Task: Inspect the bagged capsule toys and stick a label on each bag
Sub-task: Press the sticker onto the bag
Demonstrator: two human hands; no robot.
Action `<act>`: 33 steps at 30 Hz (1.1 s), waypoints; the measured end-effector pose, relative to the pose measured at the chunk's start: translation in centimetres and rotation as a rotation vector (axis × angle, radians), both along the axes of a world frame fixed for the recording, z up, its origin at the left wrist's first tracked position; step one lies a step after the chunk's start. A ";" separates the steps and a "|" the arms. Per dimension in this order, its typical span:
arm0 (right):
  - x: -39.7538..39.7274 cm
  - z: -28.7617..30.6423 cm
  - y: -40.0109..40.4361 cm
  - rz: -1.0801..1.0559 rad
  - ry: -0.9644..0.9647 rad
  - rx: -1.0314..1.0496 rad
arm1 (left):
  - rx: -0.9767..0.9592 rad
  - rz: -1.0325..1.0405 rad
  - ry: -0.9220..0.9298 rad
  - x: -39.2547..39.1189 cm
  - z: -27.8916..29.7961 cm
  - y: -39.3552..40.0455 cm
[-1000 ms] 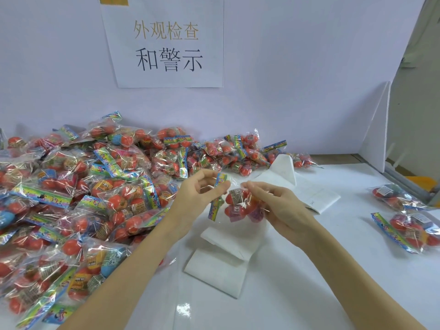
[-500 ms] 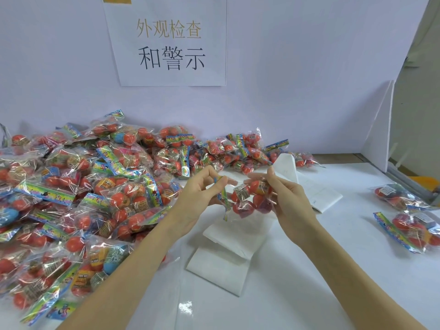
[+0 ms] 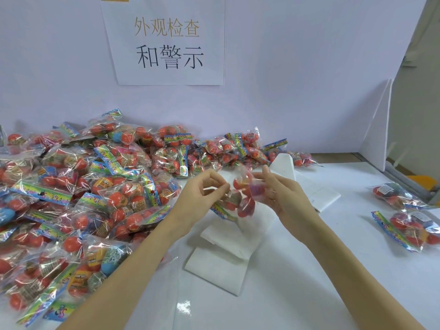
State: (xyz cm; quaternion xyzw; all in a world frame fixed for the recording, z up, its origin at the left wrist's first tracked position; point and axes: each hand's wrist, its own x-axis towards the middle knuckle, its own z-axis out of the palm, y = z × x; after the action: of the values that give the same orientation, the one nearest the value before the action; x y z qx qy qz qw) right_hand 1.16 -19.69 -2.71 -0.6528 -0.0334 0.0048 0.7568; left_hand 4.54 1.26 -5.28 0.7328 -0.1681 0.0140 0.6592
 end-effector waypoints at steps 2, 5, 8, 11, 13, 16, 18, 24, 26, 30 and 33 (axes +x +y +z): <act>0.0 -0.1 -0.2 0.002 -0.031 -0.021 | -0.011 0.067 -0.001 0.0 0.2 0.1; 0.1 -0.5 0.4 -0.097 -0.080 -0.057 | -0.050 0.004 0.072 -0.3 0.4 -0.1; 0.0 -0.4 0.6 -0.068 -0.065 -0.051 | -0.094 -0.090 0.127 -0.7 0.5 -0.5; 0.0 -0.5 0.4 -0.045 -0.069 -0.096 | -0.090 -0.101 0.089 -1.1 0.7 -0.8; 0.0 -0.5 0.4 -0.023 -0.083 -0.132 | -0.082 -0.034 0.042 -0.9 0.8 -0.6; 0.0 -0.8 0.7 -0.037 -0.114 -0.144 | -0.046 0.030 -0.033 -0.6 0.6 -0.3; 0.1 -1.0 0.7 -0.107 -0.147 -0.160 | -0.042 0.029 -0.052 -0.6 0.6 -0.4; 0.4 -1.5 0.5 -0.109 -0.193 -0.184 | -0.013 0.237 -0.157 -0.2 0.1 -0.3; 0.7 -1.8 0.4 -0.216 -0.225 -0.328 | -0.117 0.167 -0.131 -0.5 0.3 -0.3; 0.8 -1.7 0.4 -0.214 0.004 -0.251 | -0.176 0.038 -0.110 -0.8 0.6 -0.7; 0.5 -0.9 0.3 -0.037 0.084 0.044 | -0.052 -0.008 -0.172 -0.9 0.3 -0.8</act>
State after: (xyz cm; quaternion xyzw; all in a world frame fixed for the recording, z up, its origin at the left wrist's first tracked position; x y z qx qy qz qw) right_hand 1.61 -19.37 -3.60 -0.6358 0.0106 0.0174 0.7716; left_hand 3.66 0.50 -4.96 0.7109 -0.2264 0.0785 0.6612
